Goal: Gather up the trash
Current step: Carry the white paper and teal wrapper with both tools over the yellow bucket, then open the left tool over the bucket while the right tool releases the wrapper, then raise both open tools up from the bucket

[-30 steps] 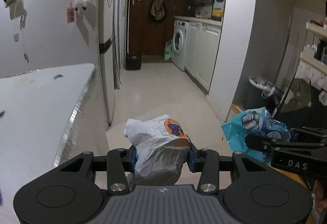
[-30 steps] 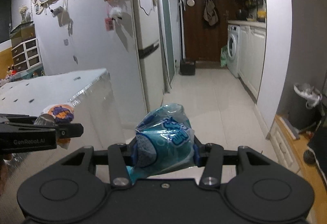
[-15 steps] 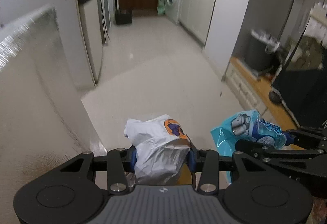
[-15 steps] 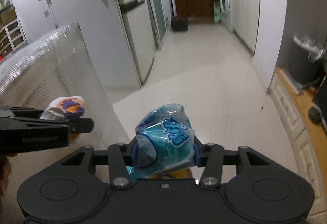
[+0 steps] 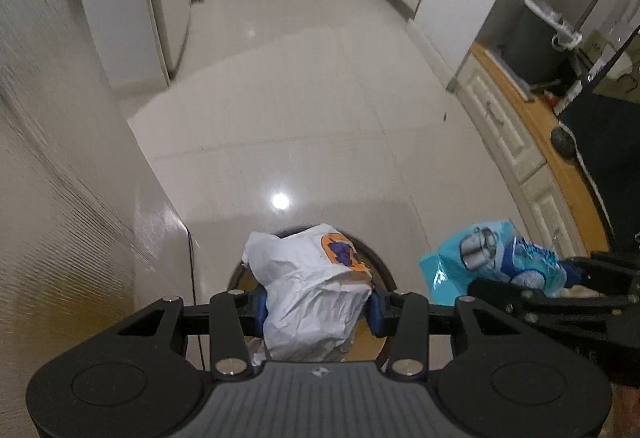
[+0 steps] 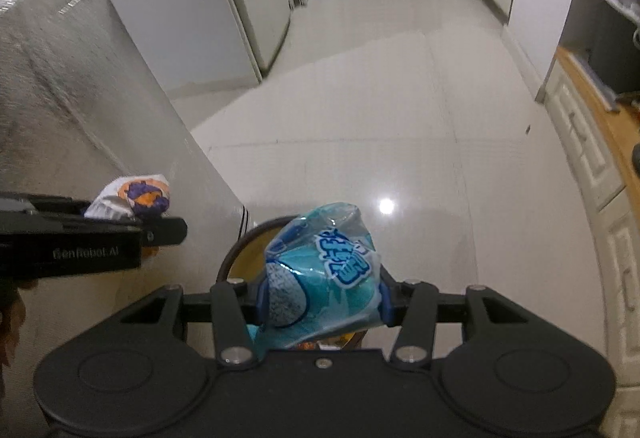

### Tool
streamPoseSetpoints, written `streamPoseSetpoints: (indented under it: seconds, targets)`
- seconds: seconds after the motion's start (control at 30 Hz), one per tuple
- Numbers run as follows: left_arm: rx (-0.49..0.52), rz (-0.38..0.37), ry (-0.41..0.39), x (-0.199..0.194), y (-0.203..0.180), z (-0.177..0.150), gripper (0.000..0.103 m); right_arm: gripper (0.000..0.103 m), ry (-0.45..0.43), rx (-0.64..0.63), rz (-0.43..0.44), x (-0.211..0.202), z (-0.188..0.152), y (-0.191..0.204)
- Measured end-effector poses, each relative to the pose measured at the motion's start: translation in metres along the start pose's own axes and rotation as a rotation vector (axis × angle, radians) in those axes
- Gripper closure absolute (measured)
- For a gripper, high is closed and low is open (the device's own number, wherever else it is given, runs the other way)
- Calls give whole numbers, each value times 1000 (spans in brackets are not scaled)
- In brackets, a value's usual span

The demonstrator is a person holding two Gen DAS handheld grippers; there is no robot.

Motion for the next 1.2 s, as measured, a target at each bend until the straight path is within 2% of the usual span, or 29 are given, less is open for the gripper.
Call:
streamPoseSetpoints:
  seconds: [0.23, 0.3, 0.37, 0.4, 0.43, 0.63, 0.7, 0.83, 0.9, 1.0, 1.2]
  targets:
    - [7, 19, 77, 32, 21, -6, 58, 52, 107, 15, -3, 45, -12, 2]
    - [-11, 24, 89, 37, 30, -7, 54, 51, 124, 20, -7, 53, -14, 2]
    - [-49, 31, 105, 43, 43, -8, 38, 51, 136, 23, -1, 59, -14, 3]
    - [-60, 35, 115, 48, 47, -9, 25, 50, 141, 21, 4, 62, -14, 5]
    - [-64, 40, 123, 50, 51, -11, 19, 50, 144, 19, 7, 65, -14, 6]
    - [-72, 85, 180, 65, 65, -25, 12, 40, 150, 4, 38, 75, -17, 15]
    - [-66, 102, 193, 66, 67, -29, 11, 26, 155, -12, 38, 76, -18, 17]
    - [-57, 132, 202, 67, 72, -35, 7, 14, 178, -35, 19, 75, -22, 15]
    - [-51, 144, 205, 67, 71, -36, 4, 4, 196, -39, 13, 75, -25, 13]
    - [-45, 158, 212, 66, 72, -38, 0, 0, 216, -59, 8, 72, -30, 11]
    - [-42, 196, 217, 57, 77, -39, 0, 0, 229, -76, -15, 60, -35, 8]
Point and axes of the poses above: each gripper's, at about its wrist camera, not at the fingertips, and x roughly the way its jaws point, y to its left, z to its top, the point moved 9 cm from there along x, roughly the way its jaws point, and after that the axes turned 12 degrees about -x, right-handed, at the moved point
